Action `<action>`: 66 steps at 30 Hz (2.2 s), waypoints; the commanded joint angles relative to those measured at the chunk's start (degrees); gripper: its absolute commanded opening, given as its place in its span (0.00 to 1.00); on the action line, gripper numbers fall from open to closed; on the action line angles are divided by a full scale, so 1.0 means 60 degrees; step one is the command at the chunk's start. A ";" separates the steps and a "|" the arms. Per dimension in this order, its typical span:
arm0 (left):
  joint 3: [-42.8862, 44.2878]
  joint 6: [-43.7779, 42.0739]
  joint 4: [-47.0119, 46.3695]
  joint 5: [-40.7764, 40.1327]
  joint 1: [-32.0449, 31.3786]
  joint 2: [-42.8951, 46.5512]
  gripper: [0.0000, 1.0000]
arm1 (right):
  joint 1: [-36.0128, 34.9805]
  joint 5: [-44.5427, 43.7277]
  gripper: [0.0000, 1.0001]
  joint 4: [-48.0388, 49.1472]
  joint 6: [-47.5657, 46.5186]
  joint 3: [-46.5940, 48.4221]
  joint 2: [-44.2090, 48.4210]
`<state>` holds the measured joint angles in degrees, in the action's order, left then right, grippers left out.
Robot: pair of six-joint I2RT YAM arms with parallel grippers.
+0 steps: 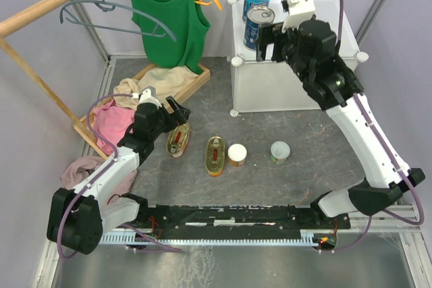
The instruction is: Place and organize the canned foods onto the counter
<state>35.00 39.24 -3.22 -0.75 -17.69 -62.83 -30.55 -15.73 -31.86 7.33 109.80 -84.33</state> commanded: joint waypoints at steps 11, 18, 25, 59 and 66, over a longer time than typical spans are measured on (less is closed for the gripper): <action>-0.0303 0.0459 -0.1059 0.0636 0.0021 -0.0075 1.00 | -0.0884 -0.1487 0.95 0.0847 0.1077 -0.5758 0.3257; -0.0285 0.0407 -0.1174 0.0682 0.0001 -0.0083 1.00 | -0.0893 -0.2011 0.96 0.0731 0.1827 -0.7851 0.3979; -0.0193 0.0345 -0.1235 0.0711 -0.0017 -0.0277 1.00 | -0.0887 -0.2051 0.97 0.0204 0.2789 -0.8970 0.4124; 0.0226 0.0378 -0.1335 0.0756 -0.0113 -0.0891 0.99 | -0.0897 -0.0685 0.99 -0.0137 0.4943 -1.1824 0.4374; 0.0178 0.0373 -0.1358 0.0756 -0.0113 -0.0898 0.99 | -0.0887 -0.0671 0.99 0.0232 0.4955 -1.2039 0.3909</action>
<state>34.11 39.83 -8.47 3.18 -18.13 -67.94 -35.62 -19.53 -33.50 36.23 38.33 -59.83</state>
